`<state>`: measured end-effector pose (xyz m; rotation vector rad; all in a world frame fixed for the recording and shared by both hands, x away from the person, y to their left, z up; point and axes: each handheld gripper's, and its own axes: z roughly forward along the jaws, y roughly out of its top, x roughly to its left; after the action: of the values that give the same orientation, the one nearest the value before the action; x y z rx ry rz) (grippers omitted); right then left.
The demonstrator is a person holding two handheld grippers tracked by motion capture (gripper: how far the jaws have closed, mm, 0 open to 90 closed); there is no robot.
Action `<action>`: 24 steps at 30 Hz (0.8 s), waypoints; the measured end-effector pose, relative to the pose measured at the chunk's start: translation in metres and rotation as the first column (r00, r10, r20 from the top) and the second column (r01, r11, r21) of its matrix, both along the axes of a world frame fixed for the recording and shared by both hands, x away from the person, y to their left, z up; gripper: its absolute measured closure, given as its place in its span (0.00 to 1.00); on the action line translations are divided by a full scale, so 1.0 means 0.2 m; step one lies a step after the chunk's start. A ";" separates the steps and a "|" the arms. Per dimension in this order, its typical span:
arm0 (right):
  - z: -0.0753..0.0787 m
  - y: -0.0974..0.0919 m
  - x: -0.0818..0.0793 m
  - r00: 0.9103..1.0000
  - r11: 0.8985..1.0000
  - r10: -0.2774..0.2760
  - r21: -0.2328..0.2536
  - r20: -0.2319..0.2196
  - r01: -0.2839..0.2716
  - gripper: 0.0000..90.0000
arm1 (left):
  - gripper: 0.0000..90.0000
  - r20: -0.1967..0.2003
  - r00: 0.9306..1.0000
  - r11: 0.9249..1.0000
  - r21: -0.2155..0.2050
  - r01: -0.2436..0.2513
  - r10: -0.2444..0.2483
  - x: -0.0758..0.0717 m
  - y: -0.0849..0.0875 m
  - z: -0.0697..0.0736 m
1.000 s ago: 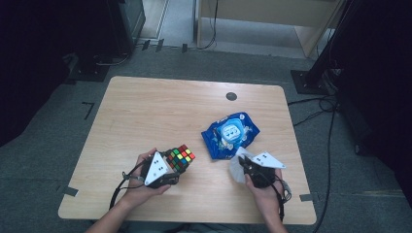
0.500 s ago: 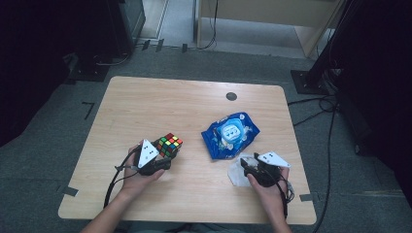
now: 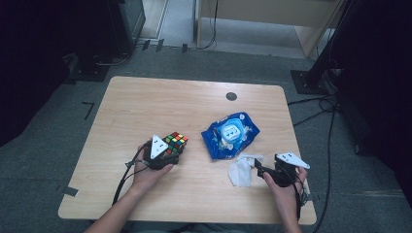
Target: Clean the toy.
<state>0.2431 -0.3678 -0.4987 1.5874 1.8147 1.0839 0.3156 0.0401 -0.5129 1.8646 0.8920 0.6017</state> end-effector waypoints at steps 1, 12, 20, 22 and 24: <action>0.00 0.00 0.00 1.000 1.000 -0.006 -0.005 -0.001 0.006 0.15 | 0.38 0.006 1.000 1.000 0.002 -0.003 0.003 0.00 0.00 0.00; -0.02 -0.05 -0.03 0.999 0.999 -0.034 -0.015 -0.015 0.033 0.15 | 0.34 -0.012 1.000 0.997 0.074 0.006 -0.005 -0.01 -0.07 0.00; 0.03 -0.05 -0.03 1.000 1.000 -0.004 -0.019 -0.015 0.004 0.13 | 0.09 -0.045 0.998 0.997 0.063 0.037 -0.035 -0.07 -0.02 0.05; 0.05 -0.07 -0.03 1.000 1.000 0.009 -0.003 -0.011 -0.009 0.12 | 0.08 -0.054 0.997 0.998 0.040 0.053 -0.050 -0.09 0.03 0.09; 0.07 -0.09 -0.02 1.000 0.999 0.012 0.031 -0.016 -0.012 0.11 | 0.08 -0.051 0.997 0.998 0.023 0.053 -0.052 -0.12 0.08 0.14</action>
<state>0.2381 -0.3860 -0.4840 1.6096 1.8288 1.1126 0.2911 0.0562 -0.4857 1.9264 0.8691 0.5381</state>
